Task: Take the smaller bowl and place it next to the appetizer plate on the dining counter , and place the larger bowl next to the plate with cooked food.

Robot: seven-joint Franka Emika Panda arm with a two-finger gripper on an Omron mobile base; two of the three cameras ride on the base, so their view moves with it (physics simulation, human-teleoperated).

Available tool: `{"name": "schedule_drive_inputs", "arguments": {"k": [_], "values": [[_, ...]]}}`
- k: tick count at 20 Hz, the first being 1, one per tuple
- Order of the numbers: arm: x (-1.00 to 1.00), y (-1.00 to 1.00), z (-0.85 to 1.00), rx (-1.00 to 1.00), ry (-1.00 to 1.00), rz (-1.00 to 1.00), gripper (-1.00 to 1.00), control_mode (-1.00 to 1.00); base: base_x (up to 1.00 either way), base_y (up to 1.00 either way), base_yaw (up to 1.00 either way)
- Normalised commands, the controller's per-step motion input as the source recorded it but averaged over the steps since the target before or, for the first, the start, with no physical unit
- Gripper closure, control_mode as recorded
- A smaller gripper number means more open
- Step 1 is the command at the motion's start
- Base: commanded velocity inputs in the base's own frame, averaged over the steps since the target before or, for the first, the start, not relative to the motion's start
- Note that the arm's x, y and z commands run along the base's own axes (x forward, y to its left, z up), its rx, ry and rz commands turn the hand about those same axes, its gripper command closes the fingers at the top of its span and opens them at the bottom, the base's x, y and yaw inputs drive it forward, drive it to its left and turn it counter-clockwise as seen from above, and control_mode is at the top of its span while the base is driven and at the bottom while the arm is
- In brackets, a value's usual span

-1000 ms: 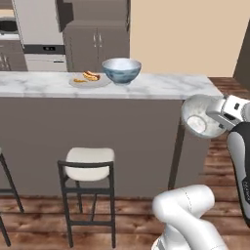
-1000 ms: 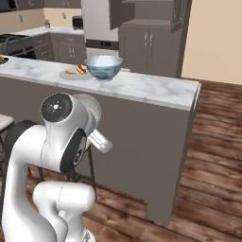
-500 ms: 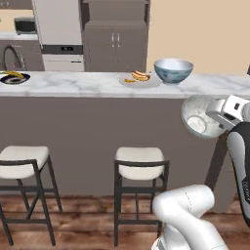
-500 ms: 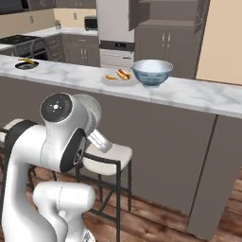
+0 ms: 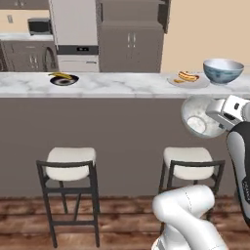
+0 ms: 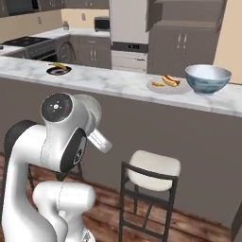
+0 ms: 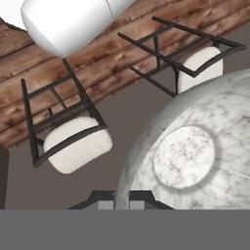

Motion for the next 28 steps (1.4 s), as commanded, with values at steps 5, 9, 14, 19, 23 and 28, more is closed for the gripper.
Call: {"name": "schedule_drive_inputs", "arguments": {"k": [5,9,14,19,23,28], "values": [[0.00,0.00,0.00,0.00,0.00,0.00,1.00,1.00,0.34,1.00,-0.08],[0.00,0.00,0.00,0.00,0.00,0.00,1.00,1.00,0.40,0.96,-0.07],[0.00,0.00,0.00,0.00,0.00,0.00,1.00,1.00,0.44,0.54,-0.10],[0.00,0.00,0.00,0.00,0.00,0.00,1.00,1.00,0.49,0.06,-0.09],[0.00,0.00,0.00,0.00,0.00,0.00,1.00,1.00,0.54,0.00,-0.08],[0.00,0.00,0.00,0.00,0.00,0.00,1.00,1.00,0.79,0.02,-0.09]]}}
